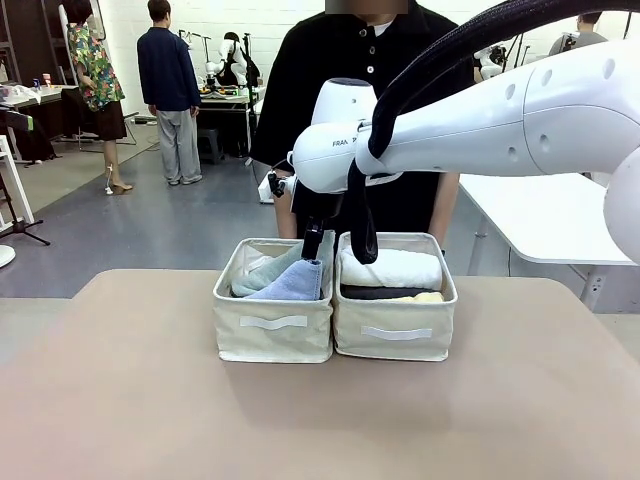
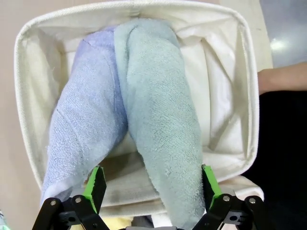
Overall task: Sort the towels based on their folding style.
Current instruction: Pick up another triangle-folded towel from the table and place it in the left Fabric basket.
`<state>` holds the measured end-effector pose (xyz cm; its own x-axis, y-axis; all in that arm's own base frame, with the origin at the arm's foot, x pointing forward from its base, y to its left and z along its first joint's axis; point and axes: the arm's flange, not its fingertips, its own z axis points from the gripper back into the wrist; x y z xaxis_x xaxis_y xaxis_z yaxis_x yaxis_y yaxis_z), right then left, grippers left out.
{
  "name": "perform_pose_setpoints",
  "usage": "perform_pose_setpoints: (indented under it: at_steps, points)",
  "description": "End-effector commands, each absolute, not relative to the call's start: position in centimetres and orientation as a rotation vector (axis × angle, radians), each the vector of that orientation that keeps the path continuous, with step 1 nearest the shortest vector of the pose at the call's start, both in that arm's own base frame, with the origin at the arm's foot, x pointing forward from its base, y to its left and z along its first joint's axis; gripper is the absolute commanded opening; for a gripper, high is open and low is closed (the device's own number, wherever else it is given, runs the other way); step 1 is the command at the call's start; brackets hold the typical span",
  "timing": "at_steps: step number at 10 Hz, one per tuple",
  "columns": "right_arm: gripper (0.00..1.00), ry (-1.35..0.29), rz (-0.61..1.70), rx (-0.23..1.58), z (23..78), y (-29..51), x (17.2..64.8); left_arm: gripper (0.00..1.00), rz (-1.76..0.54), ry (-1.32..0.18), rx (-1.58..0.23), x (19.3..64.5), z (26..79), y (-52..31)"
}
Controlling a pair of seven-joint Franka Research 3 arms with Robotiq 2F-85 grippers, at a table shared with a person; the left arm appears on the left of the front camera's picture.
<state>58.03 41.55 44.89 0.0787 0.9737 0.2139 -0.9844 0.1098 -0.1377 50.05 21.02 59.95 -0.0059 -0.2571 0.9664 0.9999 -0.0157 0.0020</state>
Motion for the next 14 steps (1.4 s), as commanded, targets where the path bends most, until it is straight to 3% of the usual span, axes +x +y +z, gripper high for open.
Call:
perform_pose_setpoints:
  at_steps: [1,5,8,11,14]
  points:
    - [1.00,-0.286,1.452,0.050,45.0,41.5,58.1,1.00,-1.335,-1.007,-1.023,49.8,60.0,21.1]
    - [1.00,-0.360,1.450,0.064,49.6,41.3,55.8,1.00,-1.335,-1.007,-1.023,49.8,60.0,21.1]
    - [1.00,-0.374,1.411,0.037,56.5,37.5,49.3,1.00,-1.335,-1.007,-1.023,49.8,60.0,21.1]
    - [1.00,-0.311,1.336,0.037,59.2,31.7,41.4,1.00,-1.335,-1.007,-1.023,49.8,60.0,21.1]
    - [1.00,-0.350,1.222,-0.028,61.4,24.4,35.2,1.00,-1.335,-1.007,-1.023,49.8,60.0,21.1]
